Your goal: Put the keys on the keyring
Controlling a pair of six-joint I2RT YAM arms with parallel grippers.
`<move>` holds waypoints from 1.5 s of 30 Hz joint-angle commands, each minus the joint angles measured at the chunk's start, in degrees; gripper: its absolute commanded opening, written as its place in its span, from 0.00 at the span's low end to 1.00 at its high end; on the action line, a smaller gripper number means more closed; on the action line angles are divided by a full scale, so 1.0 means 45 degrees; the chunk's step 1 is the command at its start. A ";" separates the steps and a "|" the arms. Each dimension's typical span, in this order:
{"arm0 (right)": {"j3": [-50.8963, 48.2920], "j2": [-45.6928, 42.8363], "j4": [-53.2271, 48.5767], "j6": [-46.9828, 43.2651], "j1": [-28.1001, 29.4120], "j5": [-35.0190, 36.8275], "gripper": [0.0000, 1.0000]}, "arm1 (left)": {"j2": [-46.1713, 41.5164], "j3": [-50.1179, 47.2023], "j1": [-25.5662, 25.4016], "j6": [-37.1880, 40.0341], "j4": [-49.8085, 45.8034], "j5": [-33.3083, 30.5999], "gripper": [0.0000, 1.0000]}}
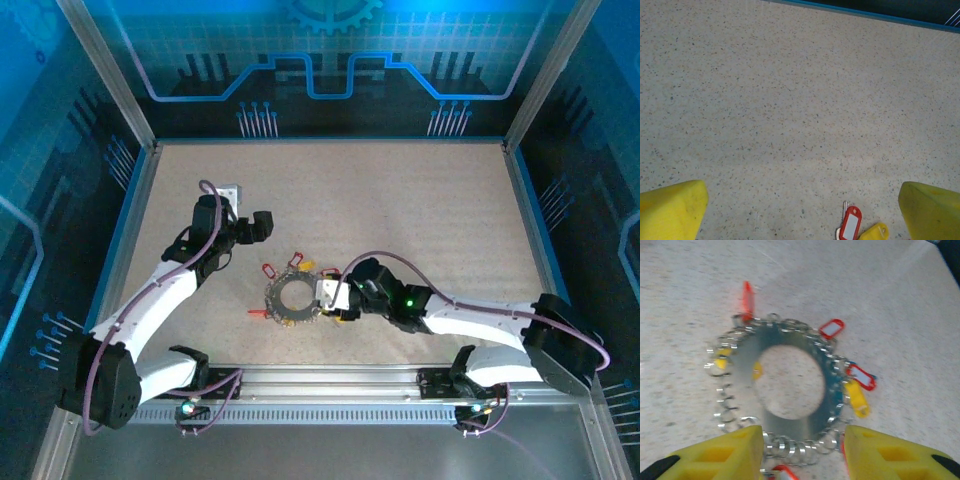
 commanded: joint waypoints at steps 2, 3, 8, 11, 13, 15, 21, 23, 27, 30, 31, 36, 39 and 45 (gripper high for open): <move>-0.0272 0.0955 -0.1385 -0.1134 0.1635 0.0591 0.39 | 0.0100 0.0131 0.0045 -0.0012 0.0077 -0.0418 0.99; -0.0256 0.1271 -0.1210 -0.1325 0.1714 0.0765 0.37 | 0.0100 0.0189 0.0040 0.0056 -0.0026 -0.0480 0.99; 0.0327 0.3304 -0.0241 -0.1735 0.1730 0.1956 0.30 | -0.0131 0.0094 0.0045 0.0426 0.0043 -0.0993 0.99; 0.0450 0.4064 0.0539 -0.1961 0.1725 0.2417 0.31 | -0.0132 0.0167 0.0045 0.0504 -0.0068 -0.1002 0.99; 0.0600 0.4398 0.0571 -0.2061 0.1740 0.2526 0.33 | -0.0136 0.0157 0.0030 0.0509 -0.0034 -0.0982 0.99; 0.0676 0.4484 0.0592 -0.1952 0.1769 0.2424 0.33 | -0.0128 0.0111 0.0018 0.0475 -0.0008 -0.1009 0.99; 0.0478 0.4505 0.1273 -0.1501 0.1769 0.2598 0.28 | -0.0117 0.0112 0.0024 0.0435 -0.0010 -0.0982 0.99; 0.0400 0.4516 0.1737 -0.1475 0.1769 0.2681 0.27 | -0.0079 0.0130 0.0025 0.0416 -0.0031 -0.0939 0.99; 0.0527 0.4783 0.1874 -0.1401 0.1749 0.2936 0.26 | -0.0077 0.0111 0.0015 0.0397 -0.0016 -0.0958 0.99; 0.0461 0.4870 0.2193 -0.1228 0.1749 0.2836 0.24 | -0.0037 0.0155 0.0006 0.0358 -0.0074 -0.0934 0.99; 0.0451 0.4928 0.2241 -0.1228 0.1749 0.2801 0.23 | -0.0047 0.0188 0.0006 0.0386 -0.0102 -0.0897 0.99; 0.0339 0.4777 0.2175 -0.1212 0.1769 0.2991 0.18 | -0.0028 0.0087 -0.0014 0.0381 -0.0016 -0.1012 0.99; -0.0058 0.4540 0.2775 -0.1331 0.1768 0.2969 0.18 | 0.0036 0.0210 -0.0014 0.0375 -0.0102 -0.0872 0.99; -0.0173 0.4532 0.3004 -0.1175 0.1769 0.2963 0.12 | 0.0154 0.0168 -0.0014 0.0358 -0.0090 -0.0962 0.99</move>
